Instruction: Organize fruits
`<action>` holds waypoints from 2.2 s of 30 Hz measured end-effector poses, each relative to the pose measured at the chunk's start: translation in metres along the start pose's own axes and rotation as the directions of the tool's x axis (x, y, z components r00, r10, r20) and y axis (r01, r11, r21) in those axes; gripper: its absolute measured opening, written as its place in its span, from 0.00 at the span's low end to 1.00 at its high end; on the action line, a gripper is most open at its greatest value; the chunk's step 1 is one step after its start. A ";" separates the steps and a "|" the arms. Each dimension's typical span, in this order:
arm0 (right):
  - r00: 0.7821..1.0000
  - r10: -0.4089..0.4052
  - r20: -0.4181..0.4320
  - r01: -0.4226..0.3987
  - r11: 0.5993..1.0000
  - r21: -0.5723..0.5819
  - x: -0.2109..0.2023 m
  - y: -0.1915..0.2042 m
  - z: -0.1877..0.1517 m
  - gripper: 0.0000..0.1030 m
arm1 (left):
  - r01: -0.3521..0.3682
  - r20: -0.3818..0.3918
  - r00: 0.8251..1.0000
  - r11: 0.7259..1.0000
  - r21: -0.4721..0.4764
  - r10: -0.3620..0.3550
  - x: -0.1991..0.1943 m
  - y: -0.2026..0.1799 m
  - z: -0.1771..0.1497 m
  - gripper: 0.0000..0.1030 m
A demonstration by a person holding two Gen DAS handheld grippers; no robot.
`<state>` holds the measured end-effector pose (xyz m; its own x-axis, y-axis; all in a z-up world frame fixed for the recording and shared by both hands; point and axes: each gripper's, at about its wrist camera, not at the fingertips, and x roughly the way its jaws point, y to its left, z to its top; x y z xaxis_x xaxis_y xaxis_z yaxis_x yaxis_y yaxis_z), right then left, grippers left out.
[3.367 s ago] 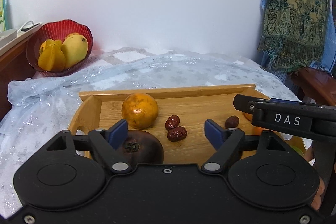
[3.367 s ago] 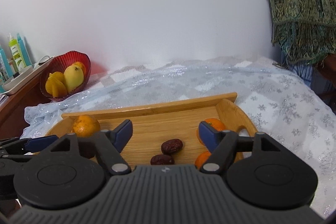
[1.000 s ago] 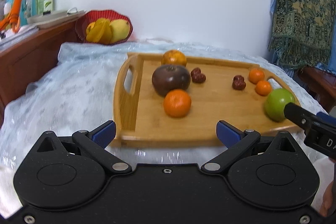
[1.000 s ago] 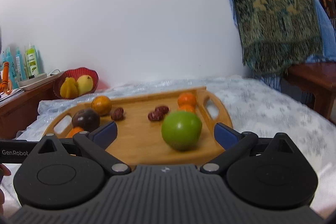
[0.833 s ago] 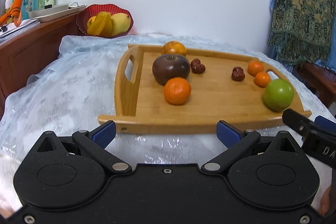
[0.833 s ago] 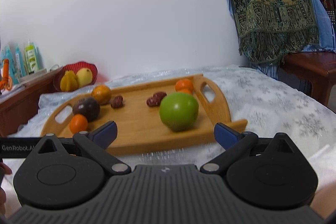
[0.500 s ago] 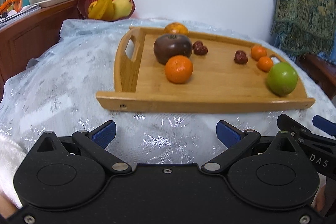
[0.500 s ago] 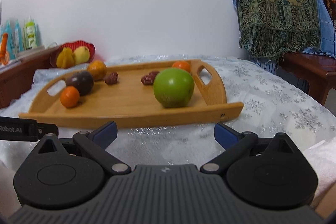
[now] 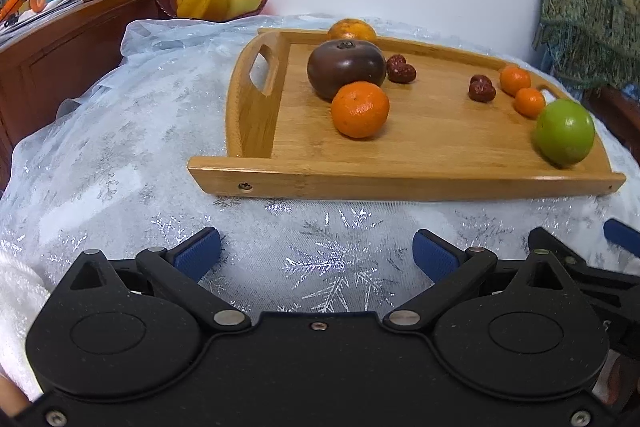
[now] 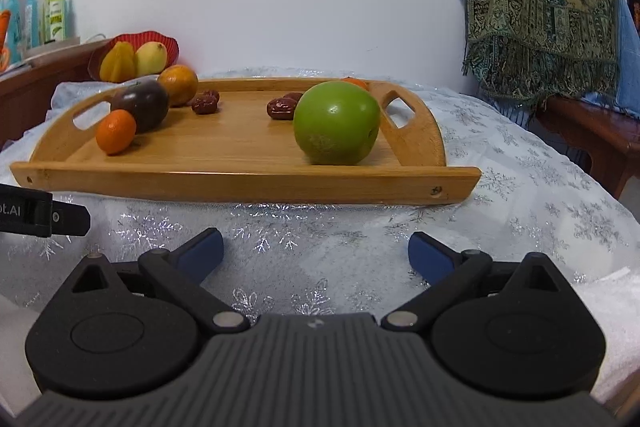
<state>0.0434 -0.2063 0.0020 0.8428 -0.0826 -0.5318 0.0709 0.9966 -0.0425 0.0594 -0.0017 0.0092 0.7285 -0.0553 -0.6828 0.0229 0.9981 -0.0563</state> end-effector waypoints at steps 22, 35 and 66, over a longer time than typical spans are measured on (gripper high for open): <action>1.000 -0.012 0.013 0.013 1.000 -0.025 -0.001 0.003 -0.002 1.00 | -0.028 -0.007 1.000 0.999 0.020 0.028 0.004 -0.005 0.000 1.00; 1.000 -0.012 0.014 0.013 1.000 -0.025 0.000 0.003 -0.003 1.00 | -0.029 -0.011 1.000 0.999 0.014 0.029 0.004 -0.005 0.001 1.00; 1.000 -0.013 0.018 0.014 1.000 -0.027 -0.001 0.003 -0.002 1.00 | -0.032 -0.008 0.999 0.999 0.019 0.032 0.005 -0.006 0.000 1.00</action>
<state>0.0411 -0.2034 0.0005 0.8510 -0.0958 -0.5163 0.0681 0.9950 -0.0724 0.0627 -0.0077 0.0062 0.7234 -0.0234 -0.6900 0.0123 0.9997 -0.0209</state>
